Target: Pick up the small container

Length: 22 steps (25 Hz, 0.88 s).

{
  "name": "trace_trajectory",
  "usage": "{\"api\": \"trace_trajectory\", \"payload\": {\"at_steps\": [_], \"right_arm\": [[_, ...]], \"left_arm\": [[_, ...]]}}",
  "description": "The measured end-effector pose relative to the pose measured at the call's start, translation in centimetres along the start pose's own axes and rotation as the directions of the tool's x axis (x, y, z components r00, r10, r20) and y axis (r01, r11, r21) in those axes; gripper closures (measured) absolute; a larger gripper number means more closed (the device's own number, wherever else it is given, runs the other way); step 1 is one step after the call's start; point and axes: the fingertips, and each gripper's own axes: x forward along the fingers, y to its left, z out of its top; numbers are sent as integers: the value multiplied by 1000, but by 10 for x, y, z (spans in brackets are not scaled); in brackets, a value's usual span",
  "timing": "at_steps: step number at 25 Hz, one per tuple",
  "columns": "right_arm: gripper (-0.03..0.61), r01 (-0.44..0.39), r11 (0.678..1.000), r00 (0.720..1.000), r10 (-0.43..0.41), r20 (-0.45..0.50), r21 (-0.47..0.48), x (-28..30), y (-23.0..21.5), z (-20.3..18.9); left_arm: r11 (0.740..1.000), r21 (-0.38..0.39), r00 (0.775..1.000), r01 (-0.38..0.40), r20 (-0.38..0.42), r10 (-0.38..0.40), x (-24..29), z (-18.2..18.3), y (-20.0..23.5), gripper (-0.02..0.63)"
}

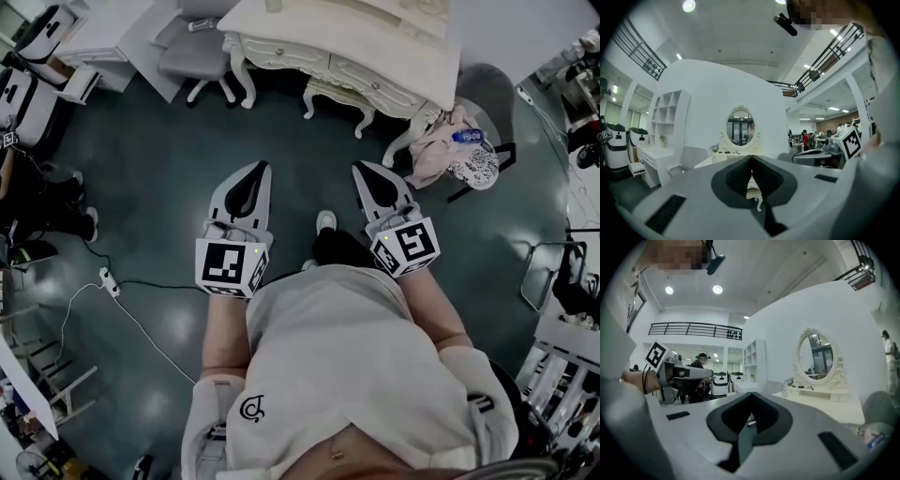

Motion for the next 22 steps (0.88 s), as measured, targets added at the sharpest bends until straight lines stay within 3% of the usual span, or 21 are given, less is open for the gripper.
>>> {"api": "trace_trajectory", "payload": {"at_steps": [6, 11, 14, 22], "right_arm": [[572, -48, 999, 995, 48, -90, -6, 41, -10, -32], [572, -80, 996, 994, 76, -80, -50, 107, -36, -35], [571, -87, 993, 994, 82, -67, -78, 161, -64, -31], [571, -77, 997, 996, 77, -55, -8, 312, -154, -28]], "left_arm": [[1000, 5, 999, -28, -23, 28, 23, -14, 26, 601], [999, -34, 999, -38, -5, 38, 69, -15, 70, 601], [997, -38, 998, -64, -9, 64, 112, -14, 109, 601], [997, -31, 996, -69, -57, 67, 261, -10, 210, 601]]}}
